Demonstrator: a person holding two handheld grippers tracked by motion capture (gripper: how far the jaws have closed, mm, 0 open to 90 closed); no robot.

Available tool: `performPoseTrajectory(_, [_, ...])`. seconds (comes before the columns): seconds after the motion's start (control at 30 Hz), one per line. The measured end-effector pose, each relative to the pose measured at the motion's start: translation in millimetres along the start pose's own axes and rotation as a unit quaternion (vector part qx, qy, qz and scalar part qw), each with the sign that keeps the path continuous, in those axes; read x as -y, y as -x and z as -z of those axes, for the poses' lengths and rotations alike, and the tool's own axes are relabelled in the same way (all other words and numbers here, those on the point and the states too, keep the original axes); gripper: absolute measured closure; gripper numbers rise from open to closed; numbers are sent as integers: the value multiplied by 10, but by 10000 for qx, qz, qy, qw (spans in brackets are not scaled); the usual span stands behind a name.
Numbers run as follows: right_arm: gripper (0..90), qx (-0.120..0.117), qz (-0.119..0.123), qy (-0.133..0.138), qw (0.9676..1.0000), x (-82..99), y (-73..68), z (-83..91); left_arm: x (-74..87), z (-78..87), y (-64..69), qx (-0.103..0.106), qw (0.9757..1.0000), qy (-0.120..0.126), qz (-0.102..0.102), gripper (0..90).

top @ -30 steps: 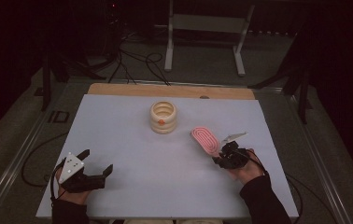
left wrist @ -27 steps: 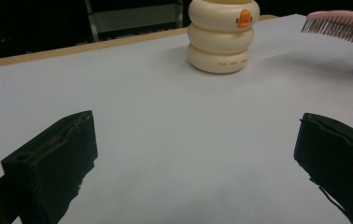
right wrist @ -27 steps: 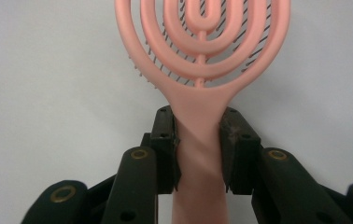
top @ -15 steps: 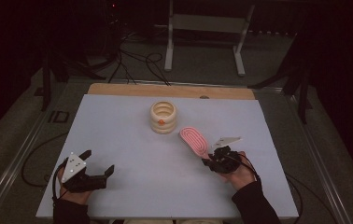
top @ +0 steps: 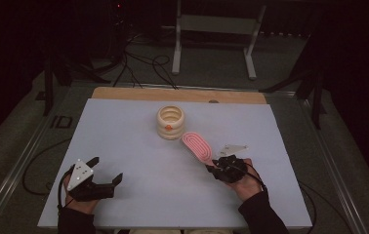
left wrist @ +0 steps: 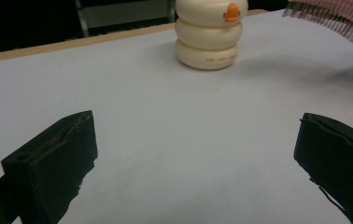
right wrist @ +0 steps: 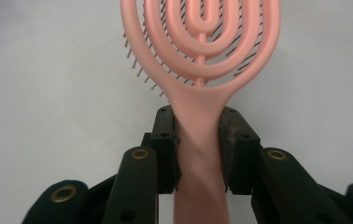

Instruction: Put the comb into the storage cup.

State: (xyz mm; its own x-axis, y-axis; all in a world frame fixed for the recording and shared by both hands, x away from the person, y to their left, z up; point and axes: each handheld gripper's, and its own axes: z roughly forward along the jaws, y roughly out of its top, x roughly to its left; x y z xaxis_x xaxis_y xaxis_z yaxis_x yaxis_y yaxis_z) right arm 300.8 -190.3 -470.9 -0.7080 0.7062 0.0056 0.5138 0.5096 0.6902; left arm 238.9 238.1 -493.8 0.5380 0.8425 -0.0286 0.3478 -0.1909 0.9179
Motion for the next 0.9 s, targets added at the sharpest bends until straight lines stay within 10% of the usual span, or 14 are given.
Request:
performPoseTrajectory(0.2, [703, 3, 124, 245, 9996, -37, -78, 29, -130, -162, 209, 540, 9980, 8, 324, 6])
performPoseTrajectory(0.33, [703, -33, 228, 339, 9992, -68, -152, 25, -261, -296, 398, 747, 9970, -109, 163, 6])
performPoseTrajectory(0.5, [704, -107, 409, 464, 9980, -121, -302, -10, -529, -708, 756, 1314, 9903, -256, 383, 6])
performPoseTrajectory(0.73, [704, -142, 452, 544, 9974, -141, -355, -14, -675, -954, 952, 1580, 9848, -320, 644, 5])
performPoseTrajectory(0.9, [705, -148, 475, 623, 9968, -139, -387, -24, -764, -1122, 1039, 1783, 9761, -268, 1217, 4])
